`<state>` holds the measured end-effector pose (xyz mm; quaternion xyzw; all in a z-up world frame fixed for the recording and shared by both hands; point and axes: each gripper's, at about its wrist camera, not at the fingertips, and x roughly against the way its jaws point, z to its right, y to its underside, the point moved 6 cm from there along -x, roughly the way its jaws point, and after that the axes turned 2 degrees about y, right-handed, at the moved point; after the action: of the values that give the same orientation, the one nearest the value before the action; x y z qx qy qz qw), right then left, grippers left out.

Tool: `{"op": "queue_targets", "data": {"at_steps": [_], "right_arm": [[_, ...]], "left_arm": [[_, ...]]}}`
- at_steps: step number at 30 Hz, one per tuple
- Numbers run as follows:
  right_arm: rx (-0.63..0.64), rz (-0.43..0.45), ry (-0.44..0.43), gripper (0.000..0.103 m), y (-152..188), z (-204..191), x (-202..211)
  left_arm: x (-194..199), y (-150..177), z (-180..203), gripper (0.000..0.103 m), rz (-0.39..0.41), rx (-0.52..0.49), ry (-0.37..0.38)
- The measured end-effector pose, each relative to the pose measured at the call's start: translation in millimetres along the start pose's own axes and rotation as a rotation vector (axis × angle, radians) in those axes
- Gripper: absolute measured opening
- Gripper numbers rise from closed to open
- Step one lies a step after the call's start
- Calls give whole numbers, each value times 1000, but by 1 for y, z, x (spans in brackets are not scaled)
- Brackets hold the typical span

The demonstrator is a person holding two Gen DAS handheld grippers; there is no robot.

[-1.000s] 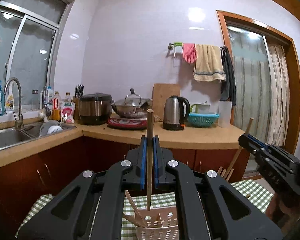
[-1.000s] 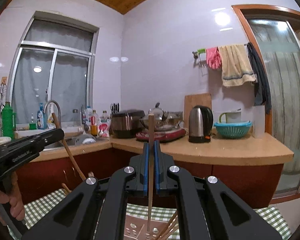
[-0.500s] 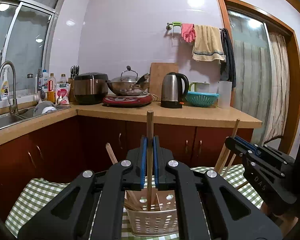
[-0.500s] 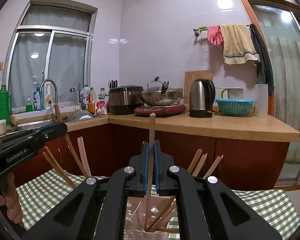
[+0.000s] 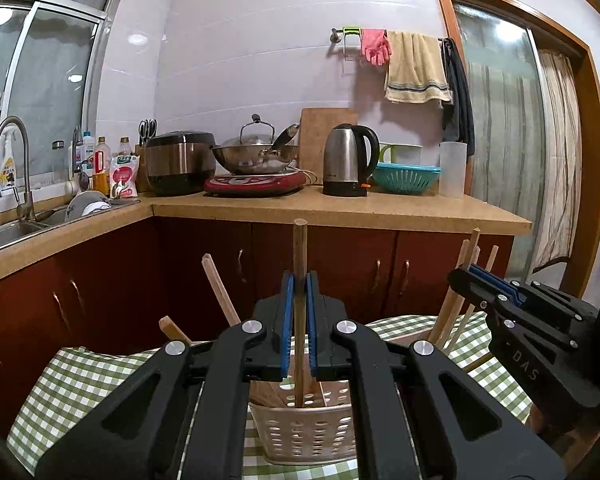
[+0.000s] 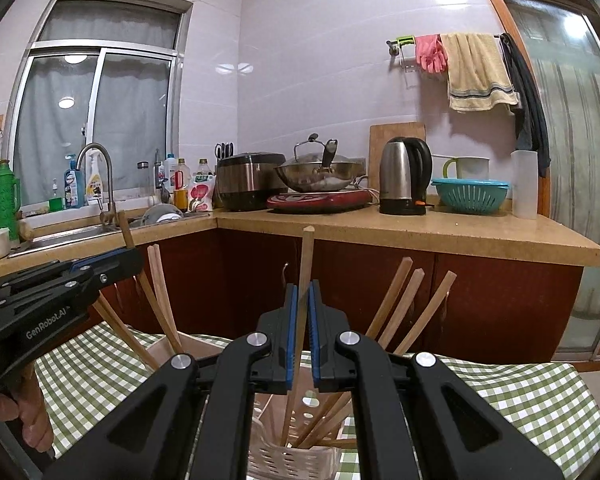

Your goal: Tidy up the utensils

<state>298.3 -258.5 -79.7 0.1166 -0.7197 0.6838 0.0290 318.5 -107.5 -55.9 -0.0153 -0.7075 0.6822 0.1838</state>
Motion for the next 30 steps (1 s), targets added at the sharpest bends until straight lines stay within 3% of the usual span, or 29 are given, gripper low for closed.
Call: {"op": "queue_targets", "data": {"at_steps": [15, 16, 17, 18, 19, 23, 28, 30], "right_arm": [[-4, 2, 4, 6, -3, 5, -7], [-1, -6, 2, 7, -1, 4, -8], [0, -8, 2, 15, 0, 4, -8], [0, -5, 5, 22, 1, 4, -7], [-1, 4, 5, 34, 0, 4, -5], [27, 50, 18, 60, -8, -3, 5], [13, 91, 34, 72, -20, -1, 23], [1, 104, 43, 75, -26, 2, 33]], "left_arm": [[-10, 5, -9, 7, -12, 5, -6], [-11, 5, -10, 11, -11, 7, -8], [-12, 6, -11, 17, -13, 8, -9], [-13, 7, -12, 36, -15, 11, -13], [-12, 7, -13, 47, -10, 16, -13], [-11, 7, -9, 56, -14, -13, -11], [4, -1, -5, 76, 21, -28, -20], [10, -7, -3, 79, 38, -31, -20]]}}
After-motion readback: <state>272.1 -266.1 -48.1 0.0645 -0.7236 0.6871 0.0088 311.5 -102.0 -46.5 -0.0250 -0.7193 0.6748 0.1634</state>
